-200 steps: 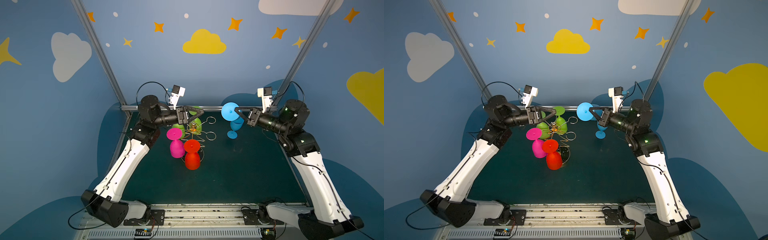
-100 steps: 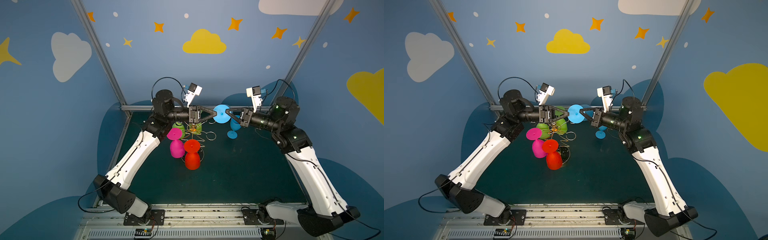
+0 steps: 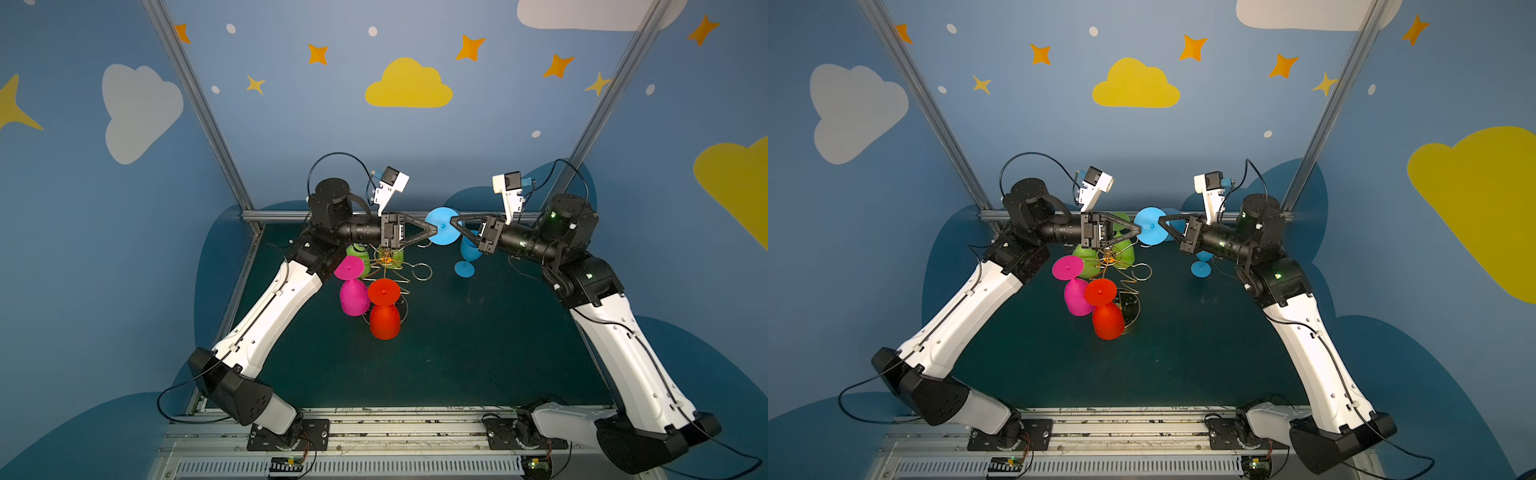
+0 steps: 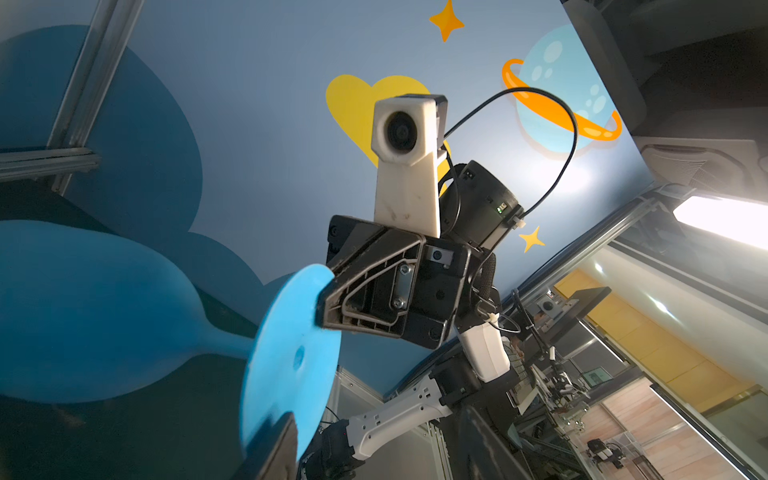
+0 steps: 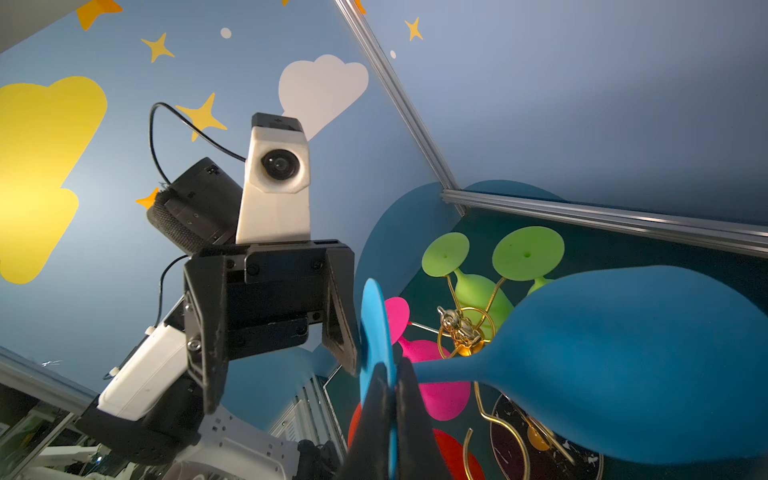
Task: Take the wine glass off the wine glass rack
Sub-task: 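Lift the blue glass toward the left gripper while the left gripper reaches toward its foot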
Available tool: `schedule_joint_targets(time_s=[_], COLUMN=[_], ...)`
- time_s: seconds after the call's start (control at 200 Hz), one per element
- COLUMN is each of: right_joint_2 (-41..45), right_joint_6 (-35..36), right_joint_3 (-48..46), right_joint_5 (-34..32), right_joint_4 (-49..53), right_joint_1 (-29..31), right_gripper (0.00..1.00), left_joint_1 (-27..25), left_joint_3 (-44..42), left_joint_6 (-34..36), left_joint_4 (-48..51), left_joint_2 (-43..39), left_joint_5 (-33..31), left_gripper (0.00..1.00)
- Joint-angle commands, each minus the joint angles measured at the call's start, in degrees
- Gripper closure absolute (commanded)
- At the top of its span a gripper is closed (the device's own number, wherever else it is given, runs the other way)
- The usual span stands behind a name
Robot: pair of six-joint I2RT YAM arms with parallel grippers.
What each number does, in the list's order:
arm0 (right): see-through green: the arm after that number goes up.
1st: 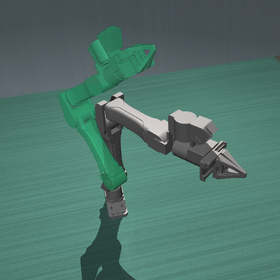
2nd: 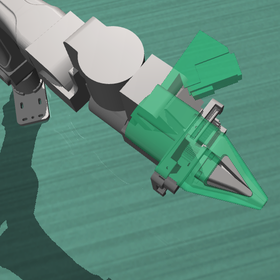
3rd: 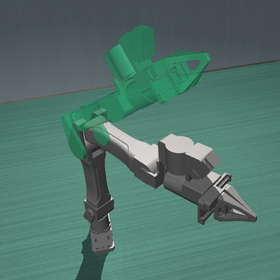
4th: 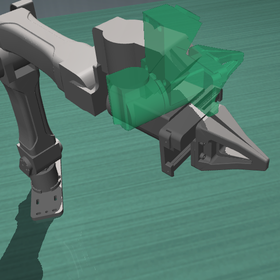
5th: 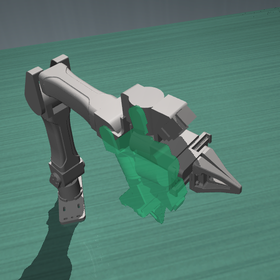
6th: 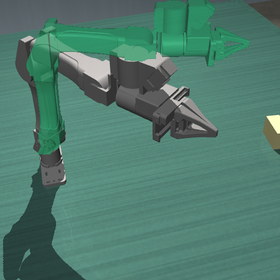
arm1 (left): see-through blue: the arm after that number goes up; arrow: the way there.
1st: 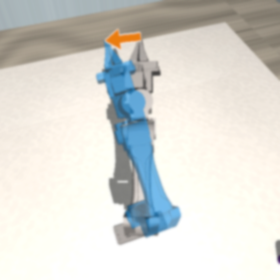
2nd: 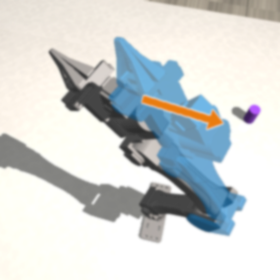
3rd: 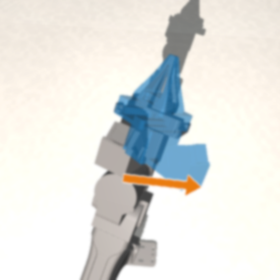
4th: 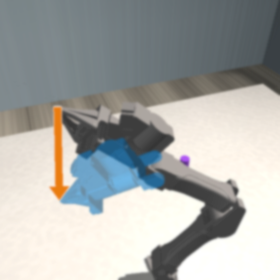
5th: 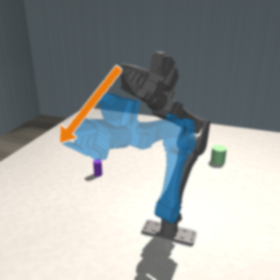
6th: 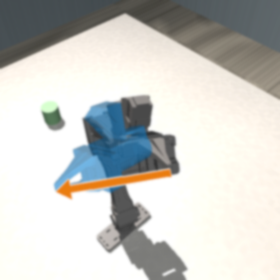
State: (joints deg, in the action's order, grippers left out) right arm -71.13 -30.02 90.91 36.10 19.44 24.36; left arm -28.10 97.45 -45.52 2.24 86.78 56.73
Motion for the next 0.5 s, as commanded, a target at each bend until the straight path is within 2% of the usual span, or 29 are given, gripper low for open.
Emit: schedule_joint_targets(time_s=[0.0,0.205,0.496], right_joint_2=[2.11,3.28,3.46], right_joint_6=[1.57,1.55,0.60], right_joint_3=[-0.47,-0.48,-0.12], right_joint_5=[-2.46,-1.66,1.47], right_joint_4=[0.43,-0.42,-2.34], right_joint_1=[-0.01,0.05,0.88], right_gripper=[1.00,1.00,1.00], left_joint_1=[0.75,1.29,1.28], left_joint_3=[0.29,-1.38,-1.47], left_joint_6=[3.79,4.48,3.72], left_joint_4=[2.92,2.60,1.55], left_joint_2=[-4.07,-5.97,-4.23], left_joint_5=[-2.19,-7.17,-7.19], left_gripper=[0.37,0.37,0.34])
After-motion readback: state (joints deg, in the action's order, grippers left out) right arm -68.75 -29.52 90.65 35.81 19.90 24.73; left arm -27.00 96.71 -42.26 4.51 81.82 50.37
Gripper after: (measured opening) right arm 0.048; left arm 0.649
